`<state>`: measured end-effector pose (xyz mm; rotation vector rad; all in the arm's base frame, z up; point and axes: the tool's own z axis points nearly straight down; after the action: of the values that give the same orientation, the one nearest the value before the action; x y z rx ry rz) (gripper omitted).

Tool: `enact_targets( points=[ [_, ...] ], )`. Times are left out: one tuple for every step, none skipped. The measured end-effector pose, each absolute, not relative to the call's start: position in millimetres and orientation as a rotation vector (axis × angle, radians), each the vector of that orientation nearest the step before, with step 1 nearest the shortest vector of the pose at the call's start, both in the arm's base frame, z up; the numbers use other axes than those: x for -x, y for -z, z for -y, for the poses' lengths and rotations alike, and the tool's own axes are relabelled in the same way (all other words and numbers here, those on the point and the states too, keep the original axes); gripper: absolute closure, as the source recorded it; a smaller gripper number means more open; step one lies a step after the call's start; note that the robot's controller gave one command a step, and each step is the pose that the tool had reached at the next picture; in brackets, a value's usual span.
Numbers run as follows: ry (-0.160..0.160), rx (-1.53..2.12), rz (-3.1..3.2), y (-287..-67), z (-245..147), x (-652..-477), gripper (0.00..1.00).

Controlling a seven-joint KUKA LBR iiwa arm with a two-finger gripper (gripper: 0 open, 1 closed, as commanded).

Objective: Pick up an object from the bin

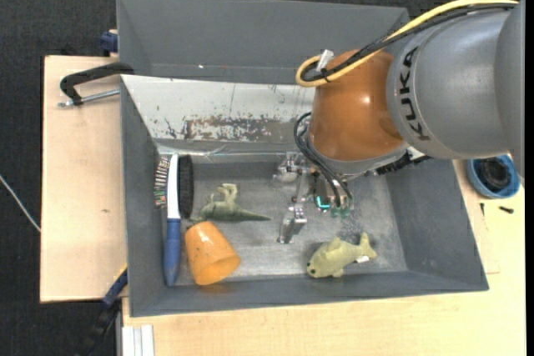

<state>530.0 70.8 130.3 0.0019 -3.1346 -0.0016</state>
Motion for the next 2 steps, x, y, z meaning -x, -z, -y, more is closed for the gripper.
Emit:
enact_targets(
  points=[
    [0.000, -0.582, 3.094, -72, -187, -564.1, 0.00],
    [0.002, -0.787, 3.051, -73, -120, -512.7, 0.00]
  ],
)
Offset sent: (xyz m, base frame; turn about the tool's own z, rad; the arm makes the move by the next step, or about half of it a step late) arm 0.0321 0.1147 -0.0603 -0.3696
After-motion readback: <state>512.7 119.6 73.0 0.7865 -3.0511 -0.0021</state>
